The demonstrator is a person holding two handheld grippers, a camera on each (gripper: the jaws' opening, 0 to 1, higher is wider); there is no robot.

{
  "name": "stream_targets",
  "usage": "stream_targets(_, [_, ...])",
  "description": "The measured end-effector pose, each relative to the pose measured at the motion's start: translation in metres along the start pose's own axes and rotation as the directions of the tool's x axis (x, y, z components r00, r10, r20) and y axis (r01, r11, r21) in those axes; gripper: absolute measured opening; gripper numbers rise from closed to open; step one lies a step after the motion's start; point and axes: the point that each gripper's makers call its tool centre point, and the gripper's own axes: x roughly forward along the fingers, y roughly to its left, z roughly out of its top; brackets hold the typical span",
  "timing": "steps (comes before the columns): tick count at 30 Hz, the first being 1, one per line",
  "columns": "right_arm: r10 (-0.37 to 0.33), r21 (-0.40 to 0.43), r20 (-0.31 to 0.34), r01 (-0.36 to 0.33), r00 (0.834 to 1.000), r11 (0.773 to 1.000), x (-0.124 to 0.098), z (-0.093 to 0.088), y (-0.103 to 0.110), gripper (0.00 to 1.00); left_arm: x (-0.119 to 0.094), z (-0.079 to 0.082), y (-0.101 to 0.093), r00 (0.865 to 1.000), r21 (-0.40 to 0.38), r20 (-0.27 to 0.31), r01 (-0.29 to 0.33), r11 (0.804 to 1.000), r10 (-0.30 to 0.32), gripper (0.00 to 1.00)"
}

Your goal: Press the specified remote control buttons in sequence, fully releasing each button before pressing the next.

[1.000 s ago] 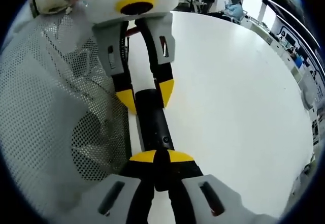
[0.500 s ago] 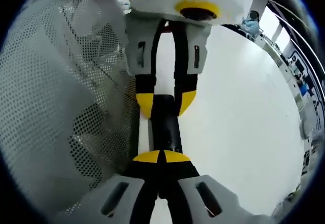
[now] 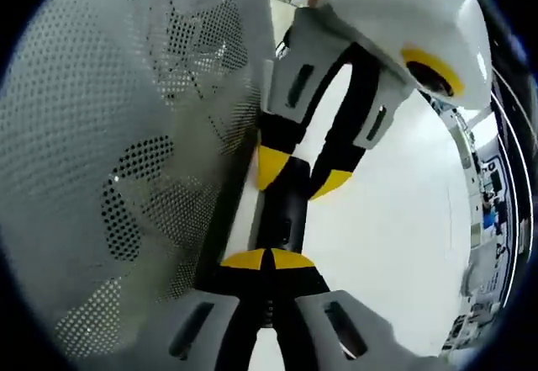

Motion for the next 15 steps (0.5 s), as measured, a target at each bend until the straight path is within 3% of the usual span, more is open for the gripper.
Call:
stream_targets(4, [-0.003, -0.045, -0.004, 0.003, 1.0, 0.999, 0.0006, 0.0009, 0.0013, 0.0, -0.0007, -0.0004, -0.0004, 1.0, 0.012, -0.006, -0.001, 1.0, 0.001, 0.25])
stream_targets(8, [-0.028, -0.162, -0.024, 0.024, 0.999, 0.986, 0.0012, 0.0012, 0.0007, 0.0, 0.0, -0.0002, 0.0003, 1.0, 0.011, -0.005, -0.002, 1.0, 0.002, 0.25])
stream_targets(13, [-0.018, -0.071, -0.004, 0.017, 1.0, 0.997, -0.0004, 0.0011, -0.0009, 0.0, 0.0001, -0.0003, 0.0003, 1.0, 0.002, 0.005, 0.0, 1.0, 0.0, 0.25])
stream_targets(15, [-0.017, -0.081, -0.004, 0.017, 1.0, 0.997, -0.0003, 0.0009, -0.0004, 0.0, -0.0003, -0.0001, 0.0001, 1.0, -0.001, 0.006, 0.001, 1.0, -0.001, 0.25])
